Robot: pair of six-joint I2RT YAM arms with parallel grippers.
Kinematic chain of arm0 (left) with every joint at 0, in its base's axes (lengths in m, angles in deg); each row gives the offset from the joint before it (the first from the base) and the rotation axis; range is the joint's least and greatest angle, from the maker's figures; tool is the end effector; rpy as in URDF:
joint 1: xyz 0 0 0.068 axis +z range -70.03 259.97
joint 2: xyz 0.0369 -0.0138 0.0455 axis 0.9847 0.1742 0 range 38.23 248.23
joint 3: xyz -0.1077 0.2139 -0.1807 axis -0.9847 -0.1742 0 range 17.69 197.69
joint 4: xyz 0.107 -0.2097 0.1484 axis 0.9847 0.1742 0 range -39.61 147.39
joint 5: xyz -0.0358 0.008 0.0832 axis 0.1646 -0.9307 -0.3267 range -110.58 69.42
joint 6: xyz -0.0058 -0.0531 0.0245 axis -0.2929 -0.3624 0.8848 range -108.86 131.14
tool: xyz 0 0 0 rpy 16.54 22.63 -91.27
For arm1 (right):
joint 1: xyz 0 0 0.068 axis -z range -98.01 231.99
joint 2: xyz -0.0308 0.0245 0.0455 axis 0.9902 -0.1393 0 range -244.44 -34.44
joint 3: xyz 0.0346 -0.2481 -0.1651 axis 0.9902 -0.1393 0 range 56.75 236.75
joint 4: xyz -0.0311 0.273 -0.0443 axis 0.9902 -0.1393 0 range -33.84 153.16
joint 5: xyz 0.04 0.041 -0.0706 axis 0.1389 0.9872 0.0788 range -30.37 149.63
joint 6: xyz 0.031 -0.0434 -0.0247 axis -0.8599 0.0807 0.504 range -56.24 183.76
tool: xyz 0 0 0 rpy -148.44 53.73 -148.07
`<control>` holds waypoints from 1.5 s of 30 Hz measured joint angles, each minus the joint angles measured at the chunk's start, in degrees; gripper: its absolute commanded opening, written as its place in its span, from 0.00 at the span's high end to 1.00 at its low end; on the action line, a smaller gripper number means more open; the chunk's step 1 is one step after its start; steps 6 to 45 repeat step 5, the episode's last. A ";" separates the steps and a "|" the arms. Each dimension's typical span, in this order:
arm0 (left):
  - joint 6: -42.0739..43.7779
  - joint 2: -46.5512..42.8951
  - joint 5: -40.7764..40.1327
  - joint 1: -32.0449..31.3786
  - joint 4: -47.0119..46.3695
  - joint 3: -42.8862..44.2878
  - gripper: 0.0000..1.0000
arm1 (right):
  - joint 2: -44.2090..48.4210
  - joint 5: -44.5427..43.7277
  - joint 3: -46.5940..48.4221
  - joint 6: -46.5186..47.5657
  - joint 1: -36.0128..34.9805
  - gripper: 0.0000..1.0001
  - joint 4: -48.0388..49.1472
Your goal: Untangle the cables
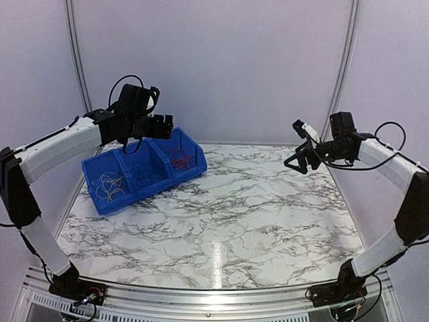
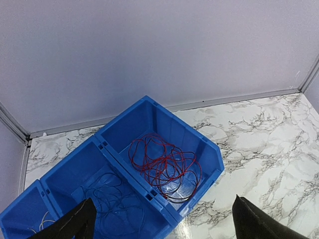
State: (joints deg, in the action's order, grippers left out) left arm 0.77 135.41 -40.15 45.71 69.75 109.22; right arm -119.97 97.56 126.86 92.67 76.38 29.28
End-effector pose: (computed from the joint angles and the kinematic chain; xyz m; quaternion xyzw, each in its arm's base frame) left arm 0.3615 -0.2288 0.3888 0.0826 0.8321 -0.0684 0.5442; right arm 0.3326 0.0591 0.3110 -0.3710 0.8133 0.2320 0.3835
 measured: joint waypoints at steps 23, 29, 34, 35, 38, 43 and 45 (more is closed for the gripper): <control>2.69 -8.11 2.03 -0.68 0.15 -5.49 0.01 | 11.39 -8.00 -1.40 -6.25 -0.02 0.01 11.52; 2.69 -8.11 2.03 -0.68 0.15 -5.49 0.01 | 11.39 -8.00 -1.40 -6.25 -0.02 0.01 11.52; 2.69 -8.11 2.03 -0.68 0.15 -5.49 0.01 | 11.39 -8.00 -1.40 -6.25 -0.02 0.01 11.52; 2.69 -8.11 2.03 -0.68 0.15 -5.49 0.01 | 11.39 -8.00 -1.40 -6.25 -0.02 0.01 11.52; 2.69 -8.11 2.03 -0.68 0.15 -5.49 0.01 | 11.39 -8.00 -1.40 -6.25 -0.02 0.01 11.52; 2.69 -8.11 2.03 -0.68 0.15 -5.49 0.01 | 11.39 -8.00 -1.40 -6.25 -0.02 0.01 11.52; 2.69 -8.11 2.03 -0.68 0.15 -5.49 0.01 | 11.39 -8.00 -1.40 -6.25 -0.02 0.01 11.52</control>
